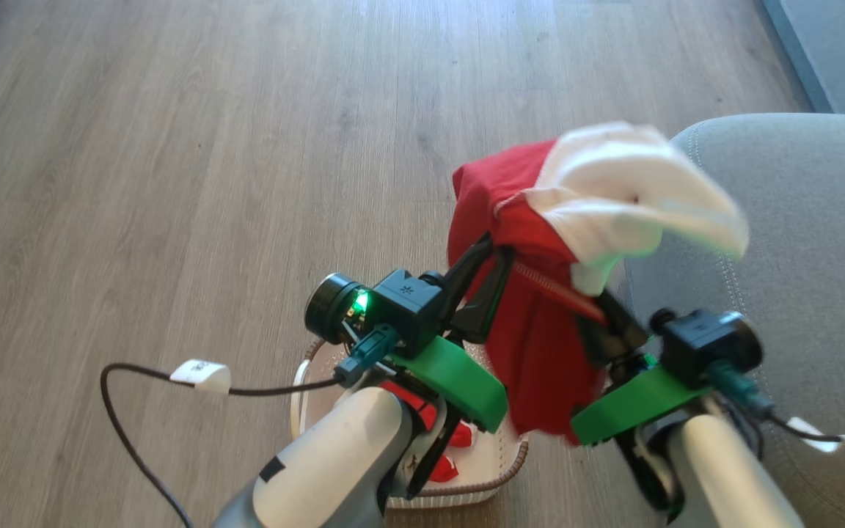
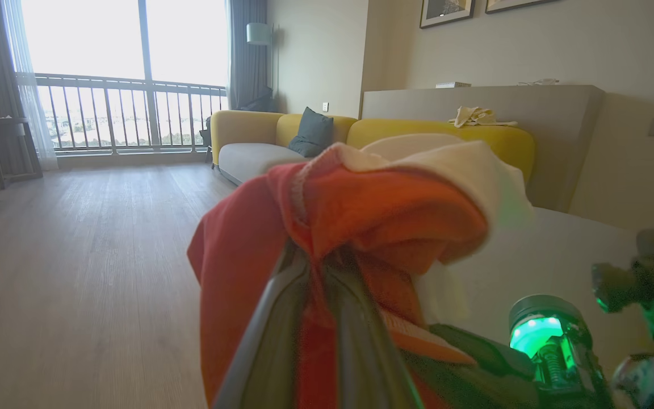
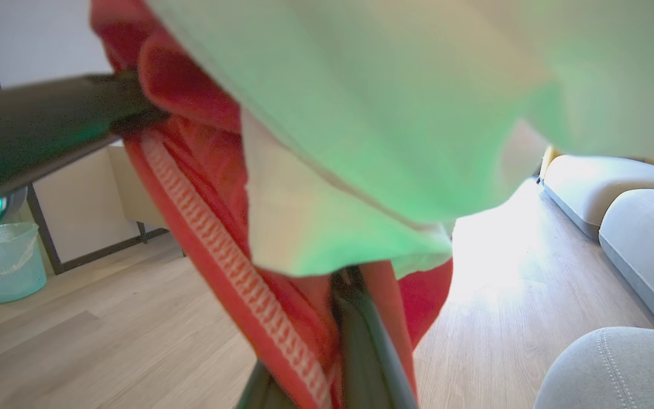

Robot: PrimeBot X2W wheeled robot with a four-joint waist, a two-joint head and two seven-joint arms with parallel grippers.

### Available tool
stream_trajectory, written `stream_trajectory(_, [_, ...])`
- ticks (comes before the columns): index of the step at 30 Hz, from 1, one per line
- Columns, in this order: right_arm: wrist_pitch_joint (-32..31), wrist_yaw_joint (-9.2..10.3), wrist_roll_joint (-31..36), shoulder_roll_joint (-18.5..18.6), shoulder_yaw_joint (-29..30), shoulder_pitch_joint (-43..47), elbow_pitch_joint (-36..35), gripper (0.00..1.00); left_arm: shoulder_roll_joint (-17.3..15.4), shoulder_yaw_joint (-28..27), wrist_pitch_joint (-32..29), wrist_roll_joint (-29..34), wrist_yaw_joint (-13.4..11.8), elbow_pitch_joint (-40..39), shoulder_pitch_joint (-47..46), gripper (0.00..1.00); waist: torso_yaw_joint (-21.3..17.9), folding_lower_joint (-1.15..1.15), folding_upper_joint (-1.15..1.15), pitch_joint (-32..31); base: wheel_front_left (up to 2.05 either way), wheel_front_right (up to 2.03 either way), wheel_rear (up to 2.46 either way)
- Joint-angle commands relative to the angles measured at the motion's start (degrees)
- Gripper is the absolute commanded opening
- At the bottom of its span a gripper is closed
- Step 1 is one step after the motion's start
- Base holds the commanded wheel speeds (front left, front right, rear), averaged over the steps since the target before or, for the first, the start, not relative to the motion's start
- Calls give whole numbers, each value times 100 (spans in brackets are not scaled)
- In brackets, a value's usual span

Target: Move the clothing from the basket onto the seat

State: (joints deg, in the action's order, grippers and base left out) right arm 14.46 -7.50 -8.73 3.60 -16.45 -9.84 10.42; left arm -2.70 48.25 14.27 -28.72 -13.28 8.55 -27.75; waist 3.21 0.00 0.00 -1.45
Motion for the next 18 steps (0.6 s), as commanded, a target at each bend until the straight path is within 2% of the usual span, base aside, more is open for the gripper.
stream_trajectory(1, [54,1,-66,-71,47,-153,-303,0,-18,-284,73,40,18,-128,-111,0,-8,0,0,16,0,0,0])
stream_trajectory(8, [54,1,-269,-72,560,-238,-700,0,-18,-475,73,91,89,34,9,0,-26,0,0,109,0,0,0])
stream_trajectory(18, [54,1,-320,-72,865,-332,-1198,0,-18,-334,73,49,289,482,110,0,-24,0,0,156,0,0,0])
